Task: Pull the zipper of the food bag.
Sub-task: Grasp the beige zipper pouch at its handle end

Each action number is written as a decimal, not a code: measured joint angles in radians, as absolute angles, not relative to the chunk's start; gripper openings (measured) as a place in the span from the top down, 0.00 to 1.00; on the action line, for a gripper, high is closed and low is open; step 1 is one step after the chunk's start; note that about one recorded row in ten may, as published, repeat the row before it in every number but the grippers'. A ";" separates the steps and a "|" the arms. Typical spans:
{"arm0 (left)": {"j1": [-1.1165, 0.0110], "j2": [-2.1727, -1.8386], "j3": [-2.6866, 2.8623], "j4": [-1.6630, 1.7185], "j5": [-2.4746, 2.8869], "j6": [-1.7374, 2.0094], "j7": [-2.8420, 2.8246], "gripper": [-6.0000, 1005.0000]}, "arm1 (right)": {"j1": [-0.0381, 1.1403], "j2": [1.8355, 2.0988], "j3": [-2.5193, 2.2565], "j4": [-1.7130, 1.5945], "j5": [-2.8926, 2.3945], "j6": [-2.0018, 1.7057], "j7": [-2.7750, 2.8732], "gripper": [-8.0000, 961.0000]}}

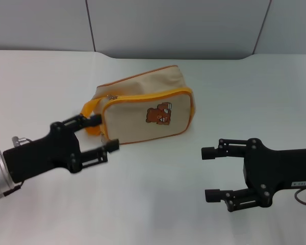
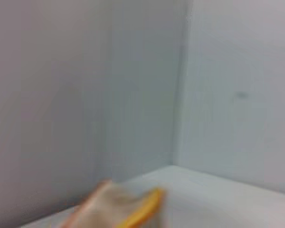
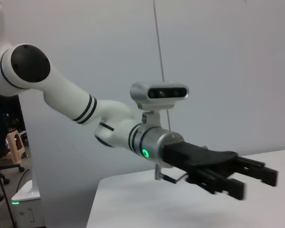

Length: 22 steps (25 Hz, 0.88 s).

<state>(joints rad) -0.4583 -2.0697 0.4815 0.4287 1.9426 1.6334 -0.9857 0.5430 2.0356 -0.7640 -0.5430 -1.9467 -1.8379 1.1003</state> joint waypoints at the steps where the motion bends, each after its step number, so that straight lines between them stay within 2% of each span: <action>1: -0.458 -2.070 0.482 0.429 1.943 1.633 -0.986 0.23 | 0.543 2.036 -0.764 -0.543 -1.947 -1.838 1.100 0.15; 10: -0.502 -2.074 0.436 0.327 1.887 1.352 -0.919 0.23 | 0.543 2.036 -0.762 -0.543 -1.947 -1.835 1.104 0.15; 22: -0.568 -2.074 0.440 0.248 1.885 1.232 -0.926 0.24 | 0.541 2.036 -0.761 -0.543 -1.946 -1.832 1.104 0.15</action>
